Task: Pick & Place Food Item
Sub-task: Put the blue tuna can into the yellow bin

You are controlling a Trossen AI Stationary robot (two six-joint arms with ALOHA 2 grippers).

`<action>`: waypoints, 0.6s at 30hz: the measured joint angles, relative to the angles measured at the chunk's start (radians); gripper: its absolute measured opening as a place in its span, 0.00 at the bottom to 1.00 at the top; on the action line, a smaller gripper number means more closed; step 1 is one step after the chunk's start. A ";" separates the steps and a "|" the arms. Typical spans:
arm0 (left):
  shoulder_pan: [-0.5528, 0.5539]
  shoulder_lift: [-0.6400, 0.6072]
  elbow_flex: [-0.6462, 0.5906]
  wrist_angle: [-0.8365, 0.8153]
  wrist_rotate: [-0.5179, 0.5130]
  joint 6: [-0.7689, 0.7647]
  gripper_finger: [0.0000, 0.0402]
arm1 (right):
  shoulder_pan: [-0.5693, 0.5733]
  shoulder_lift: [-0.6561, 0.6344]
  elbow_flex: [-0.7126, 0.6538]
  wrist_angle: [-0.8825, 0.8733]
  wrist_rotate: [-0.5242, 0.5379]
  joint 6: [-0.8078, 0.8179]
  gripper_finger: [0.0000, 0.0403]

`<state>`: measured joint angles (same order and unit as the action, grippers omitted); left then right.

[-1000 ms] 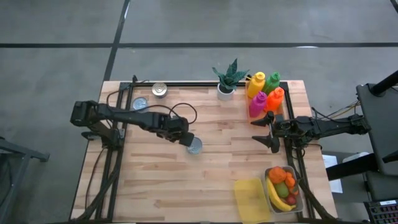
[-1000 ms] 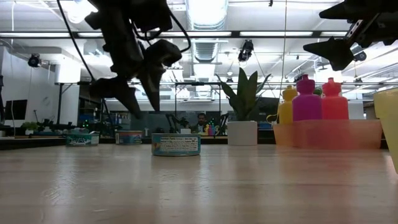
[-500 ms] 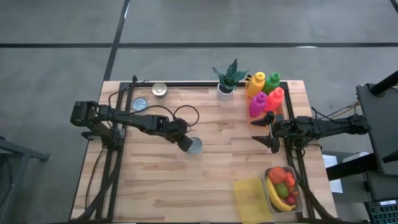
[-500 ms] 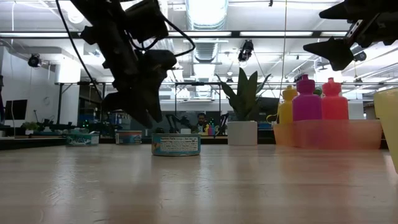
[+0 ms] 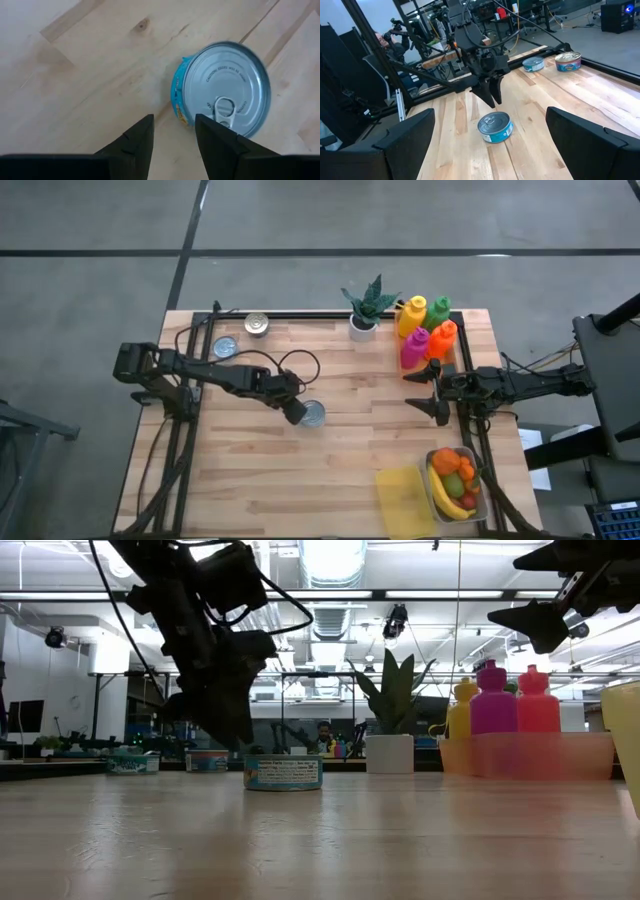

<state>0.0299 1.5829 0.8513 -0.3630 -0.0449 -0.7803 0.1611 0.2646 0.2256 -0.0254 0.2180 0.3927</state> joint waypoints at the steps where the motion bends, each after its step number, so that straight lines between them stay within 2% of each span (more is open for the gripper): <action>1: 0.000 0.000 -0.007 0.006 0.000 0.004 0.37 | 0.000 0.000 0.000 0.000 0.000 0.000 0.94; 7: 0.000 0.001 -0.059 0.093 0.000 0.033 0.37 | 0.000 0.000 0.000 0.000 0.000 0.000 0.94; 18: 0.000 0.018 -0.061 0.114 -0.008 0.059 0.37 | 0.000 0.000 0.000 0.000 0.000 0.000 0.94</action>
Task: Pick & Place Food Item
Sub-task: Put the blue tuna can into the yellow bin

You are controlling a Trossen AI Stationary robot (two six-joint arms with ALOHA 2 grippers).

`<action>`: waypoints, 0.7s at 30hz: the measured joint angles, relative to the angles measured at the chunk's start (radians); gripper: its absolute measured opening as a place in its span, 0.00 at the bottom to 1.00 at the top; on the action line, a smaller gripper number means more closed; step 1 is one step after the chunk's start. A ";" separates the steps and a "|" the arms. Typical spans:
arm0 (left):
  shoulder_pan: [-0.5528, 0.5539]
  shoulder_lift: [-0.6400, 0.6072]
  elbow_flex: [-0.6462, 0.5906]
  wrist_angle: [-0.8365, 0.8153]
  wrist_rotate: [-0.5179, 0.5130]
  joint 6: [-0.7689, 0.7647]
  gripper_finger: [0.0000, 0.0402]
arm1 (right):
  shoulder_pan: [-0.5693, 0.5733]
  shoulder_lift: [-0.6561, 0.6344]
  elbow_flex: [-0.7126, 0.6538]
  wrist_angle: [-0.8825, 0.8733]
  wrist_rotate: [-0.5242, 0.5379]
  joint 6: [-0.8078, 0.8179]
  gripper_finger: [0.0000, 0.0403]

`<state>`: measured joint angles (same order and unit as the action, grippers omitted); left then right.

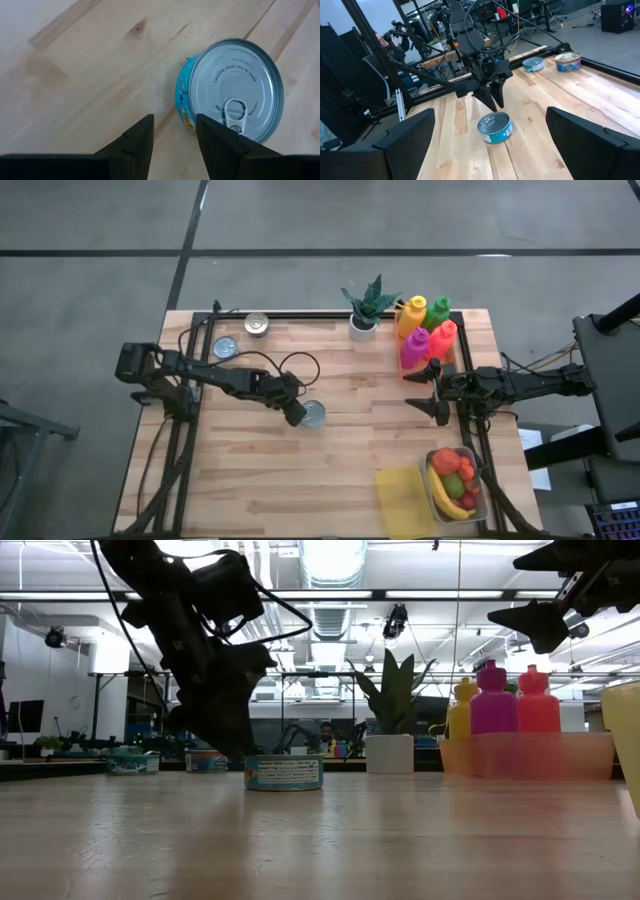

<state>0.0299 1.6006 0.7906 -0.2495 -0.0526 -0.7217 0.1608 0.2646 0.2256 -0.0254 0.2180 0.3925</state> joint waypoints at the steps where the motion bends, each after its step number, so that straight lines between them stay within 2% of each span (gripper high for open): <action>1: 0.000 0.008 0.001 0.004 0.000 0.000 0.37 | 0.000 0.000 0.000 0.000 0.000 0.000 0.94; 8: 0.001 0.041 0.004 0.055 0.013 -0.007 0.37 | 0.000 0.006 0.000 -0.001 0.000 0.000 0.94; 21: 0.001 0.044 0.001 -0.014 0.020 -0.015 0.37 | 0.000 0.008 0.000 -0.006 0.000 0.000 0.94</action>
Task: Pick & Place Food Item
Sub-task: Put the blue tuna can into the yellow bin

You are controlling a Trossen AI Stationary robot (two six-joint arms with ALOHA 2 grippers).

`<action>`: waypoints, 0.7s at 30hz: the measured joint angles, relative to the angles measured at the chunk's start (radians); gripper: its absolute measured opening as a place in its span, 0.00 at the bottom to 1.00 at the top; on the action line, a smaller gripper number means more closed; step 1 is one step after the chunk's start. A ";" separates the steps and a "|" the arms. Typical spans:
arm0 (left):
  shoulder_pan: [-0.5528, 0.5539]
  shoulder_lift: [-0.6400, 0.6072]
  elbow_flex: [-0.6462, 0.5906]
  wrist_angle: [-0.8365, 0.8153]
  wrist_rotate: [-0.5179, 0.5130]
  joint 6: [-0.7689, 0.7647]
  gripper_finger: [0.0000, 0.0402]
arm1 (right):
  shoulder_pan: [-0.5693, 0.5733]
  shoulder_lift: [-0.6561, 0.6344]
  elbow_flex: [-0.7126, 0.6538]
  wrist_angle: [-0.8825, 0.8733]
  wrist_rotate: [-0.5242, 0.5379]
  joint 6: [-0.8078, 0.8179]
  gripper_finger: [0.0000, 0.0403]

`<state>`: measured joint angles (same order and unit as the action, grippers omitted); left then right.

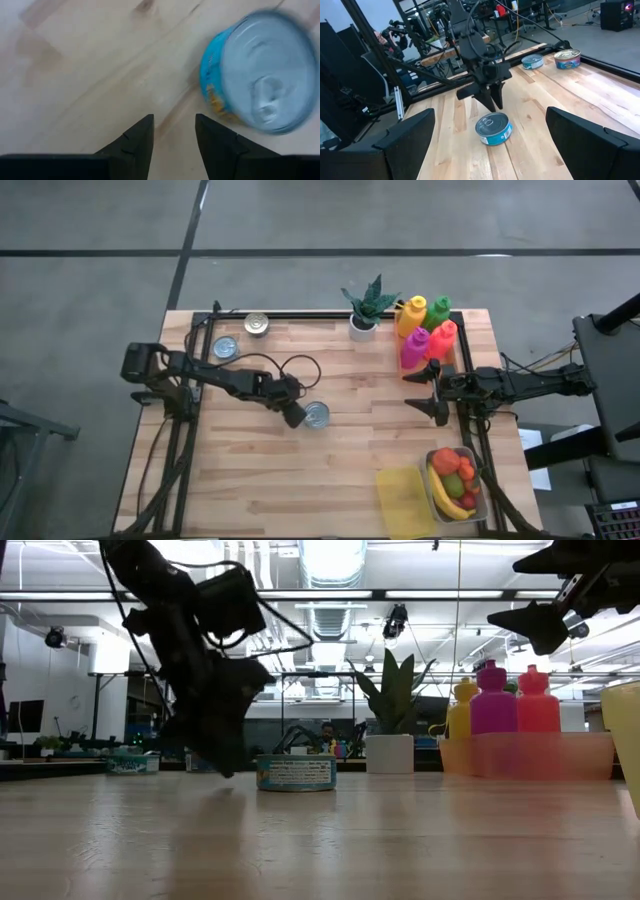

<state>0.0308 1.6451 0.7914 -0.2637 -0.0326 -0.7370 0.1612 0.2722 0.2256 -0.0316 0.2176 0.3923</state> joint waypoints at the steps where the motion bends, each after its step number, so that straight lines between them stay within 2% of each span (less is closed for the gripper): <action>1: 0.000 -0.005 0.004 0.007 0.000 0.001 0.37 | 0.000 0.000 0.000 0.000 0.000 0.000 0.94; 13: -0.005 -0.026 0.048 0.034 -0.004 0.218 0.37 | 0.000 -0.001 0.000 -0.002 0.000 0.000 0.94; 21: -0.006 -0.027 0.044 0.052 -0.004 0.240 0.37 | 0.000 -0.001 0.000 -0.002 0.000 0.000 0.94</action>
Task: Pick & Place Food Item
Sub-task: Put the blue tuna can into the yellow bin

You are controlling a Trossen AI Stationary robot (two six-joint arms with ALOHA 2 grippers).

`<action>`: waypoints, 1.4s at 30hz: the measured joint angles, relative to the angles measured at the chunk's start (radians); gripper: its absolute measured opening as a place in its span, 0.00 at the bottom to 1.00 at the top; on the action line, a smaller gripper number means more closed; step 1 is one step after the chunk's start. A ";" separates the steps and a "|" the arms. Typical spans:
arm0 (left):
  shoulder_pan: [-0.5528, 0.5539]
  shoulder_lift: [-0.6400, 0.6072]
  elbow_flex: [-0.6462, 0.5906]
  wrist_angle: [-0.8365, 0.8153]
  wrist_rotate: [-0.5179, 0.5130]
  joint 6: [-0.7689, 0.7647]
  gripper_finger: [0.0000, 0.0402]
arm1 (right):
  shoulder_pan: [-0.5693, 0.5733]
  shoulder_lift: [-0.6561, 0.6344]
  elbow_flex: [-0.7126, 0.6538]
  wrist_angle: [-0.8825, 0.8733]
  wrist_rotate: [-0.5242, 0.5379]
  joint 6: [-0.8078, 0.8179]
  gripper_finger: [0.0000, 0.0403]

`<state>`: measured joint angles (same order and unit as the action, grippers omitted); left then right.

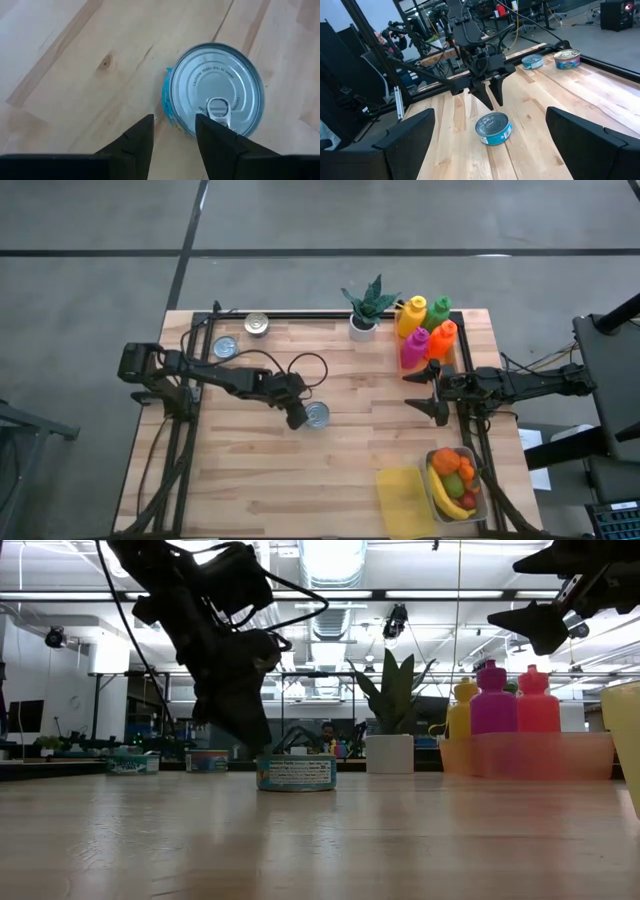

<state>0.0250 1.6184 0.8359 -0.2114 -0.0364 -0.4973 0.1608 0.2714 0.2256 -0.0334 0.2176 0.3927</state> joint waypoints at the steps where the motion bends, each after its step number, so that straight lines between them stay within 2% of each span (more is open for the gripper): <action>1: 0.000 0.000 -0.004 0.004 0.000 0.000 0.37 | 0.000 0.000 0.000 0.000 0.000 0.000 0.94; 19: -0.006 -0.002 -0.072 0.070 0.003 -0.009 0.37 | 0.000 0.000 0.000 0.000 0.000 0.000 0.94; 29: -0.006 0.002 -0.120 0.066 0.023 -0.087 0.37 | 0.000 0.000 0.000 -0.014 0.000 0.000 0.94; 37: -0.030 -0.020 -0.099 0.121 0.027 0.073 0.37 | 0.000 0.000 0.000 -0.014 0.000 0.000 0.94; 42: -0.032 -0.020 -0.101 0.140 0.018 0.079 0.37 | 0.000 0.000 0.000 -0.014 0.000 0.000 0.94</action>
<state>-0.0071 1.5983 0.7346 -0.0717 -0.0189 -0.4187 0.1610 0.2710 0.2256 -0.0476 0.2176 0.3926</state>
